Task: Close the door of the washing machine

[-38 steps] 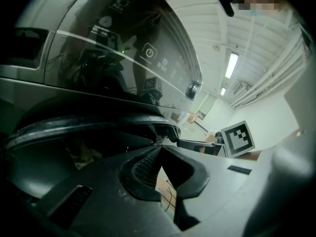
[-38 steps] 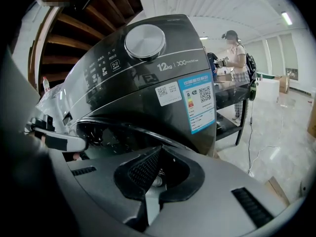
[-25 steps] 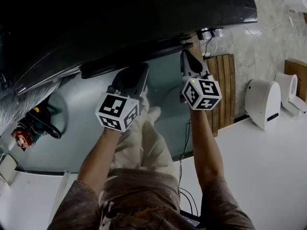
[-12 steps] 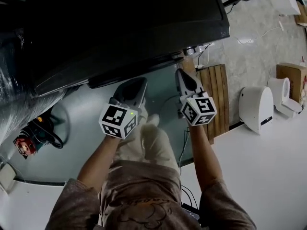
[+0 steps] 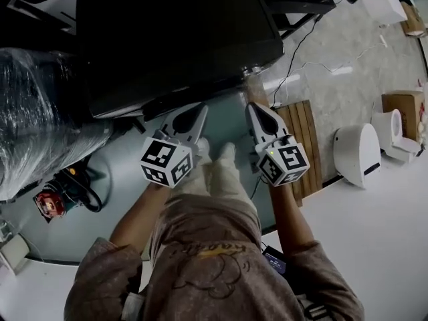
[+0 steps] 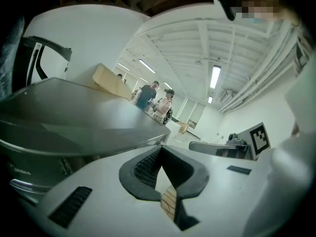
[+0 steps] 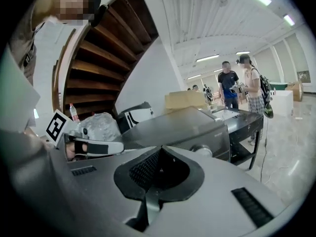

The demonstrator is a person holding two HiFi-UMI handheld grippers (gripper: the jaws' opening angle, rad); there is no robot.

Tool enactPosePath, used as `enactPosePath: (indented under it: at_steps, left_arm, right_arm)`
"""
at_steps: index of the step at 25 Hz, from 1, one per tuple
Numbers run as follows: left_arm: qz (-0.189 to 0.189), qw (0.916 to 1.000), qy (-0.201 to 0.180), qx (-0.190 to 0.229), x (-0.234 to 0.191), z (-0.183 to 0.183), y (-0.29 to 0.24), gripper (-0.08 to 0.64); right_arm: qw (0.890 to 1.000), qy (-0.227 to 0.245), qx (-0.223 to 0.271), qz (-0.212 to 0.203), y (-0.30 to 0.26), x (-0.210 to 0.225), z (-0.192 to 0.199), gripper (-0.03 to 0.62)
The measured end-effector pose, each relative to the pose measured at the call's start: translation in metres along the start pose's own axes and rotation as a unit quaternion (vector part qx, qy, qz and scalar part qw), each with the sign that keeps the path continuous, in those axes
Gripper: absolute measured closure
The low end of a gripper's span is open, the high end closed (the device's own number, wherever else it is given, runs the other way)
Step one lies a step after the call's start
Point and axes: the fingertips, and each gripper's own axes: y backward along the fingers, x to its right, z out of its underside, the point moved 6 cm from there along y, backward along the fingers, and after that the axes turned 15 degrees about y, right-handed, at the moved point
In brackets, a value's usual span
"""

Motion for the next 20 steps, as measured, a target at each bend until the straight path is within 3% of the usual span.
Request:
enactPosePath:
  at_steps: [9, 15, 20]
  left_arm:
    - [0.009, 0.9989, -0.034, 0.031, 0.065, -0.047, 0.051, 0.558]
    - [0.014, 0.9973, -0.042, 0.059, 0.098, -0.064, 0.069, 0.558]
    - [0.015, 0.9957, -0.032, 0.086, 0.111, -0.070, 0.079, 0.558]
  right_arm:
    - [0.998, 0.035, 0.048, -0.033, 0.053, -0.026, -0.084, 0.600]
    - [0.995, 0.044, 0.071, -0.055, 0.082, -0.036, -0.106, 0.600]
    - [0.994, 0.051, 0.086, -0.044, 0.097, -0.032, -0.120, 0.600]
